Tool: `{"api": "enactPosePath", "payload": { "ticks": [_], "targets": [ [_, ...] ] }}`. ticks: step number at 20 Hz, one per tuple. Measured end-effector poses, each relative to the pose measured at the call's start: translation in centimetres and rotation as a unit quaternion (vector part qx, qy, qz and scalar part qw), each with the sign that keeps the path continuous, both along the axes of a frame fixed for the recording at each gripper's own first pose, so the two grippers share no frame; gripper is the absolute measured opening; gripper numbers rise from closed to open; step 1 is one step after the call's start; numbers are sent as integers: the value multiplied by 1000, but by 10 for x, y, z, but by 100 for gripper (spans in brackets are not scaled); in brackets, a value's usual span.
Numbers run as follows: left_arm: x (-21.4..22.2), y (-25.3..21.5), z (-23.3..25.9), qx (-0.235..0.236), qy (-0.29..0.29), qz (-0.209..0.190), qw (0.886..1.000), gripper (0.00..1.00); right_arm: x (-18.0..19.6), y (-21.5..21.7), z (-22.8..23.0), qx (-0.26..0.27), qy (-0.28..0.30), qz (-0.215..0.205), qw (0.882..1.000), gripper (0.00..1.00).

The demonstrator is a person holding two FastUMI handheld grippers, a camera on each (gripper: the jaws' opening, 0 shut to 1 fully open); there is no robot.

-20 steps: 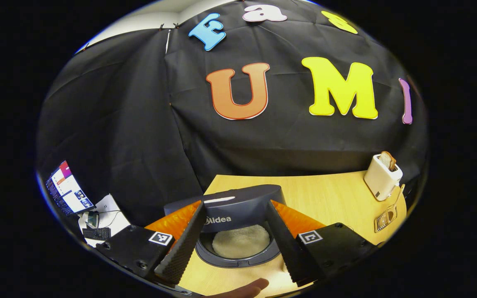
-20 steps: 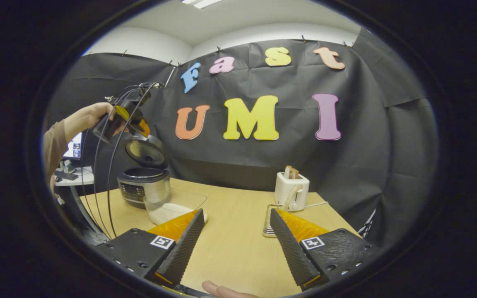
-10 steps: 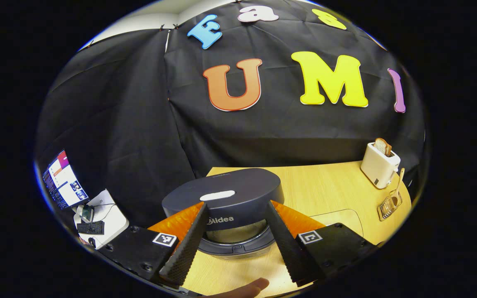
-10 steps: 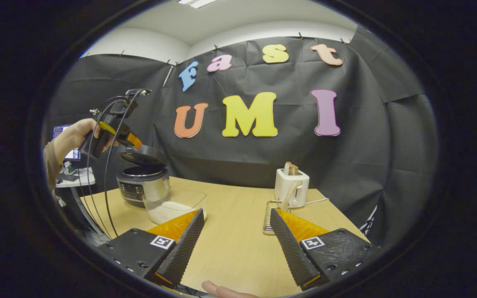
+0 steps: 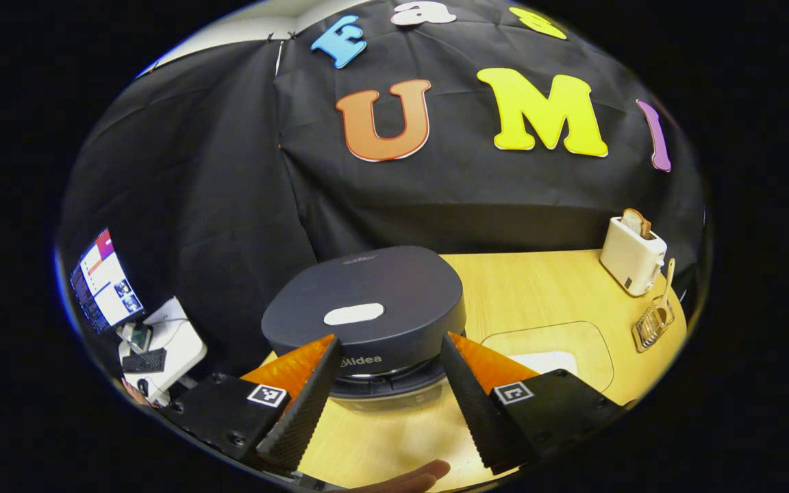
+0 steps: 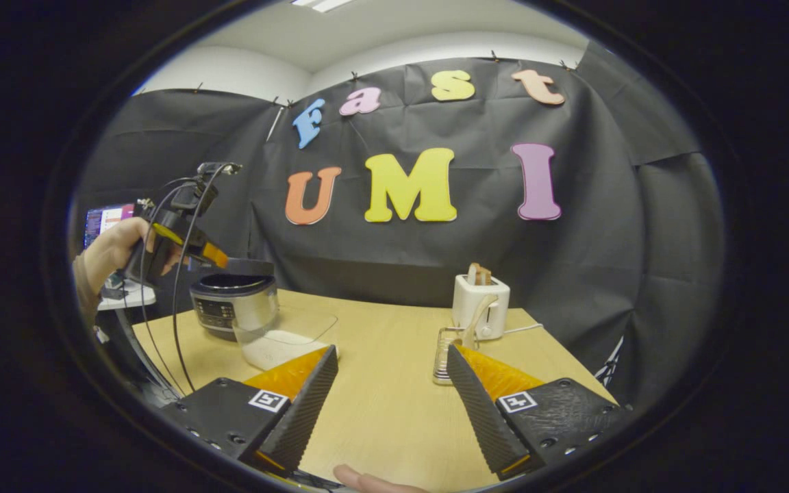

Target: Close the left gripper, press the button to open the rice cooker; take a wooden spoon from the chopstick holder with the right hand, scoop a spoonful of rice and pour it into the rice cooker, then put the wooden spoon back into the chopstick holder.

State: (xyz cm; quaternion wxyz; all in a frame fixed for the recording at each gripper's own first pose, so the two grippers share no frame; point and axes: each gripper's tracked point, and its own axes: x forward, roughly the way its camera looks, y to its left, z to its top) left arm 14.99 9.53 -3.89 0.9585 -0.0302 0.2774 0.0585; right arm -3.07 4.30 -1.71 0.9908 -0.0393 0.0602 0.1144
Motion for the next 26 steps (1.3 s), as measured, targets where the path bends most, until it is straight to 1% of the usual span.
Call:
{"api": "enactPosePath", "payload": {
  "ticks": [2,3,4,5,7,8,9,11,12,13,14,15,16,17,19,20,21,23,25,26],
  "targets": [
    [-7,-6,-23,-41,36,-3,999,94,1,-1,-2,-1,1,-1,1000,95],
    [-6,-6,-23,-42,29,-2,999,94,2,0,-2,-2,3,-2,1000,95],
    [-5,-3,-23,-39,24,-9,999,88,2,1,-3,-1,5,-2,1000,95],
    [-5,-3,-24,-41,25,-12,999,90,2,2,-4,-1,6,-1,1000,95],
    [-7,-5,-25,-46,27,-16,998,91,2,5,-5,-1,8,1,1000,95],
    [-9,-5,-27,-46,30,-19,998,94,1,6,-6,-2,8,2,1000,95],
    [-11,-5,-29,-51,37,-17,998,91,0,8,-6,-3,8,4,1000,95],
    [-12,-7,-33,-65,41,-10,997,94,-2,10,-6,-6,7,6,1000,95],
    [-13,-7,-35,-65,43,-12,997,93,-2,11,-6,-7,6,8,1000,95],
    [-6,-19,-51,-101,55,-43,992,91,-3,11,-4,-8,3,9,1000,95],
    [-25,-35,-75,-156,127,-47,978,86,-4,11,-4,-9,0,10,1000,95],
    [-31,-29,-98,-175,159,-8,972,81,-4,9,-3,-10,-2,9,1000,95],
    [-35,-15,-117,-156,176,24,972,86,-4,8,-3,-12,-4,8,1000,95],
    [-39,-6,-126,-140,177,34,974,86,-2,6,-4,-13,-4,5,1000,95],
    [-38,-5,-129,-152,160,17,975,89,2,3,-8,-10,1,2,1000,95],
    [-40,-7,-122,-152,153,14,976,89,4,3,-11,-7,7,0,1000,97],
    [-40,-7,-121,-147,146,13,978,89,6,5,-14,-4,13,1,1000,95],
    [-37,-8,-119,-138,134,9,981,89,9,8,-24,-1,29,1,1000,98],
    [-39,-8,-115,-138,129,5,982,89,9,10,-26,-3,34,1,999,96],
    [-39,-7,-113,-133,126,2,983,89,7,11,-23,-5,32,0,999,97]
  ]
}}
